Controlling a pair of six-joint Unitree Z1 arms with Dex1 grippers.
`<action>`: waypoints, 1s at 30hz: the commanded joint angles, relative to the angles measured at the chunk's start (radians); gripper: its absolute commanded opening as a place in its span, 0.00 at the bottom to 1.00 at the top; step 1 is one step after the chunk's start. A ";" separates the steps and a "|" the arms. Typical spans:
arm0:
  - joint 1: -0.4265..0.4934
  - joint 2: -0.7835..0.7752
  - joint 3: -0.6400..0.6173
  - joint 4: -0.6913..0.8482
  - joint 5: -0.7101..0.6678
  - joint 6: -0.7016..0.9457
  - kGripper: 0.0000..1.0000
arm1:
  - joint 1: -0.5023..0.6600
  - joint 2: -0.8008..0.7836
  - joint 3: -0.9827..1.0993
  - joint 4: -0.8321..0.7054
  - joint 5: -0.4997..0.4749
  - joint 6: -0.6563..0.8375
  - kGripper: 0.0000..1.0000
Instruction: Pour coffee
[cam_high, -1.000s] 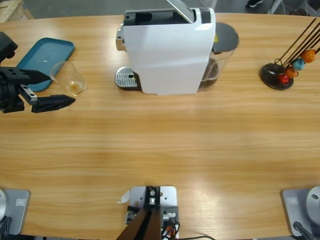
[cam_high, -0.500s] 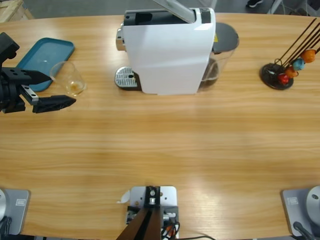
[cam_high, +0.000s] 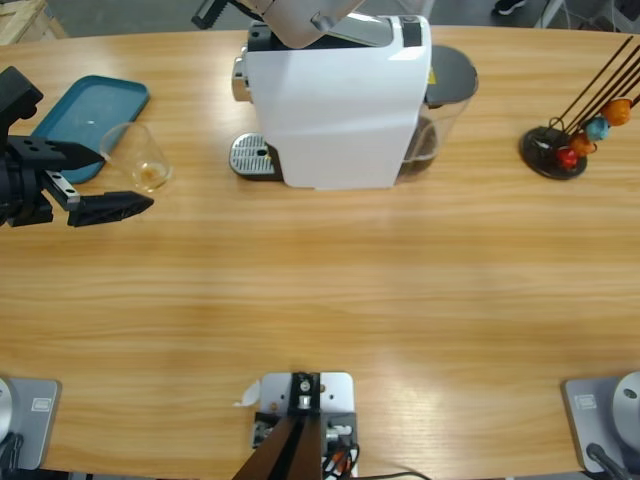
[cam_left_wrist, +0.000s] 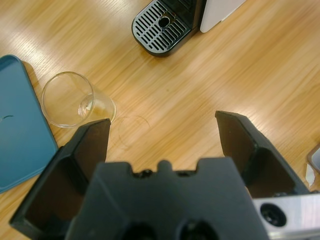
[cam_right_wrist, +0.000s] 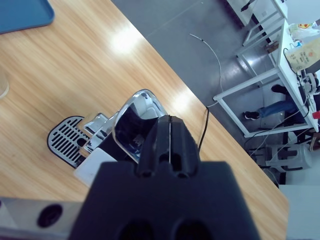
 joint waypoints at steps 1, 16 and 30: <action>-0.007 0.038 -0.002 0.004 0.001 -0.007 0.92 | 0.035 0.134 0.042 0.019 0.040 0.020 0.00; -0.007 0.044 -0.003 0.006 -0.001 -0.007 0.92 | 0.035 0.173 0.042 0.012 0.057 0.042 0.00; -0.007 0.050 -0.005 0.007 0.001 -0.007 0.92 | 0.035 0.181 0.077 -0.009 0.060 0.064 0.00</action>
